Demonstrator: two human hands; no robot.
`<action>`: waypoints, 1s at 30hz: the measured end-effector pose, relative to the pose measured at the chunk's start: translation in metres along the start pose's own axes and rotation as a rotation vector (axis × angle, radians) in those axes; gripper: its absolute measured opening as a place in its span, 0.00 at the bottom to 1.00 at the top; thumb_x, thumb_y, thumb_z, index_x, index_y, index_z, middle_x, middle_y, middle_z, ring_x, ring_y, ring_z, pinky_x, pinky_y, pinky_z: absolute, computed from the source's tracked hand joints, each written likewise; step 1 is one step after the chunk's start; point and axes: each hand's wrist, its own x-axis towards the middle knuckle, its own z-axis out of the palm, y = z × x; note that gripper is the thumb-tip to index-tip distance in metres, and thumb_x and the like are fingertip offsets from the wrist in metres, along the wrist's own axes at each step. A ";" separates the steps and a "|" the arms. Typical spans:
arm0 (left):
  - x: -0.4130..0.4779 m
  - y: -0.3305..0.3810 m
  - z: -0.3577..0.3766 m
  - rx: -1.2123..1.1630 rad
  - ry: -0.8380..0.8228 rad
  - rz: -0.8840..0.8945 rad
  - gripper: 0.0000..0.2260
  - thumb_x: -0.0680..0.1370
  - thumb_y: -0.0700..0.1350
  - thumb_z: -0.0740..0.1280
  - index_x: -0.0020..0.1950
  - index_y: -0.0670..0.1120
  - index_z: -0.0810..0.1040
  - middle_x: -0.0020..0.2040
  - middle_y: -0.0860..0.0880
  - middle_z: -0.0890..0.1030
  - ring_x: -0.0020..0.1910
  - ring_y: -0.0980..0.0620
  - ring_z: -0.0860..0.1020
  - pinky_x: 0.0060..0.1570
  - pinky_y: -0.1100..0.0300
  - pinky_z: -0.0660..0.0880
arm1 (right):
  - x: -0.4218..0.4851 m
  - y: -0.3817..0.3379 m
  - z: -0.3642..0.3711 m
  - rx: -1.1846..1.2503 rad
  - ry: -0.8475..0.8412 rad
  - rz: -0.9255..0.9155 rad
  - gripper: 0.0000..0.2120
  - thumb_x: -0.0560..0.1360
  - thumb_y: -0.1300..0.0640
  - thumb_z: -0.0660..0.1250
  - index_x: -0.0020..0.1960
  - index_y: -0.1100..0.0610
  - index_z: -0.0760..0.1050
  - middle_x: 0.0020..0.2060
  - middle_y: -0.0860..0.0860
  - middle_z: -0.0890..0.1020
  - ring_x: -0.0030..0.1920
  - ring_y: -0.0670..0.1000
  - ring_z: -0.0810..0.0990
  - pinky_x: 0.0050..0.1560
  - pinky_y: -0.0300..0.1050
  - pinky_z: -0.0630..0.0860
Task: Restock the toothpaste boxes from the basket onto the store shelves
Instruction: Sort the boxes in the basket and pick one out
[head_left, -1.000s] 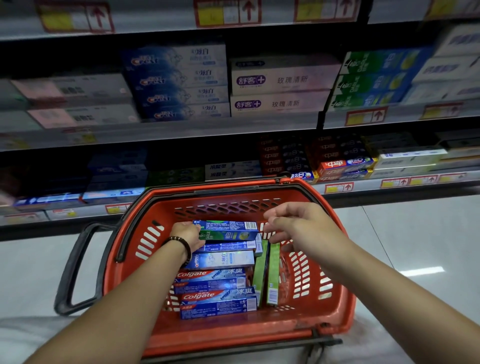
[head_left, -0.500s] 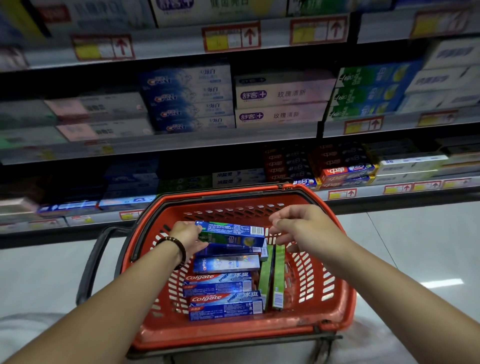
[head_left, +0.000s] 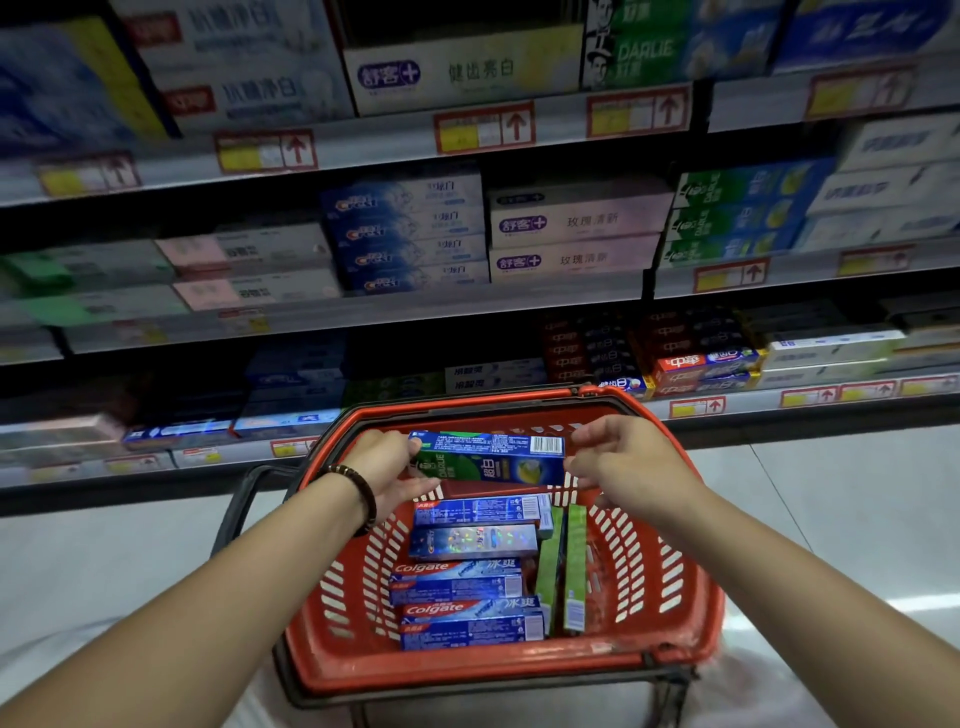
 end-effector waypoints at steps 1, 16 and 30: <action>-0.004 0.003 0.000 -0.005 -0.005 0.005 0.10 0.85 0.36 0.62 0.67 0.38 0.70 0.64 0.35 0.77 0.55 0.37 0.82 0.49 0.46 0.84 | 0.000 0.000 0.001 -0.001 0.006 -0.005 0.10 0.80 0.58 0.75 0.58 0.52 0.77 0.52 0.51 0.86 0.54 0.51 0.85 0.36 0.39 0.78; -0.040 0.025 0.003 -0.005 -0.074 0.092 0.08 0.85 0.37 0.62 0.64 0.36 0.72 0.64 0.34 0.77 0.57 0.37 0.82 0.53 0.45 0.84 | 0.006 0.000 0.004 0.020 0.192 -0.104 0.09 0.77 0.55 0.78 0.52 0.49 0.78 0.46 0.49 0.87 0.48 0.50 0.88 0.52 0.57 0.86; -0.046 0.027 0.007 -0.006 -0.070 0.211 0.14 0.82 0.37 0.68 0.68 0.37 0.75 0.62 0.35 0.79 0.56 0.40 0.84 0.52 0.52 0.84 | 0.012 -0.007 0.003 0.053 0.265 -0.094 0.05 0.80 0.58 0.75 0.48 0.50 0.79 0.42 0.49 0.87 0.45 0.54 0.88 0.49 0.62 0.86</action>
